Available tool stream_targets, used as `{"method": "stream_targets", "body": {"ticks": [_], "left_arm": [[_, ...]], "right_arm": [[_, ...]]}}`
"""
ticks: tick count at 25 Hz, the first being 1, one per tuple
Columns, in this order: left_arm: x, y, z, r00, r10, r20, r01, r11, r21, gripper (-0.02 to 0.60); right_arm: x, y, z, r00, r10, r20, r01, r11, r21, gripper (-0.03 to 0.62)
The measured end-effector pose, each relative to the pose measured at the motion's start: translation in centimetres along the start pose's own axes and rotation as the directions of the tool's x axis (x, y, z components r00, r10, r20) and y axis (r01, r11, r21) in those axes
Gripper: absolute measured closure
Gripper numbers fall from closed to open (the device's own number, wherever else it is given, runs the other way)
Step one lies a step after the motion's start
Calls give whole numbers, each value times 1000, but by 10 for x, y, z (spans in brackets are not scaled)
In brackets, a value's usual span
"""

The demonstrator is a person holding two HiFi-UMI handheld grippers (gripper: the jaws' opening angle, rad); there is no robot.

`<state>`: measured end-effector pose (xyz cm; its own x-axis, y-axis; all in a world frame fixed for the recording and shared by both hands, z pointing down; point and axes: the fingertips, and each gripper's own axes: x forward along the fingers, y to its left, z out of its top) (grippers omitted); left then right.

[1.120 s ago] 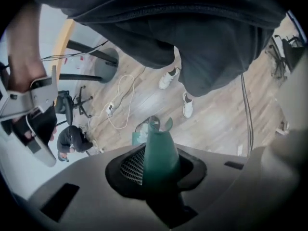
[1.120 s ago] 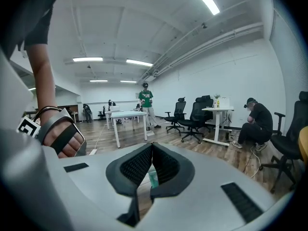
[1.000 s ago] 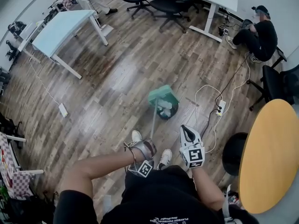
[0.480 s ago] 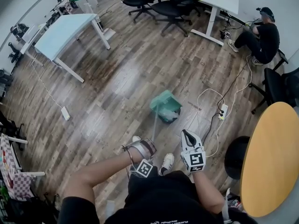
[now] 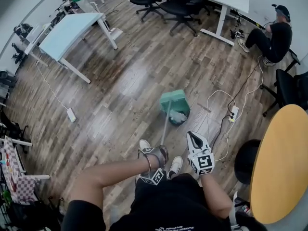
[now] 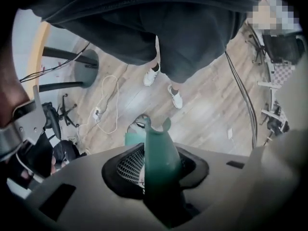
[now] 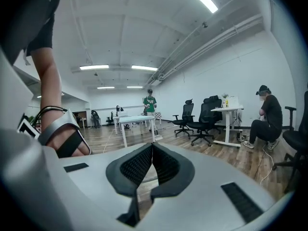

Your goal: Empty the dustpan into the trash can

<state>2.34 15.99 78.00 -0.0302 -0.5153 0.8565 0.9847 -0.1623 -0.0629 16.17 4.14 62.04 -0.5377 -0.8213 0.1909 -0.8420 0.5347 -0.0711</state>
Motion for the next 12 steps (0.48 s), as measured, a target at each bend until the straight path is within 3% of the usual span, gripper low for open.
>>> {"method": "stream_targets", "body": {"ticks": [4, 12], "left_arm": [[4, -6, 7, 1000, 1, -24, 0, 999, 44, 434], [-2, -7, -11, 998, 29, 56, -22, 994, -110, 440]], "right_arm": [[3, 5, 1, 1000, 10, 12, -10, 1000, -2, 571], [1, -3, 0, 1000, 0, 0, 0, 1000, 9, 570]]}}
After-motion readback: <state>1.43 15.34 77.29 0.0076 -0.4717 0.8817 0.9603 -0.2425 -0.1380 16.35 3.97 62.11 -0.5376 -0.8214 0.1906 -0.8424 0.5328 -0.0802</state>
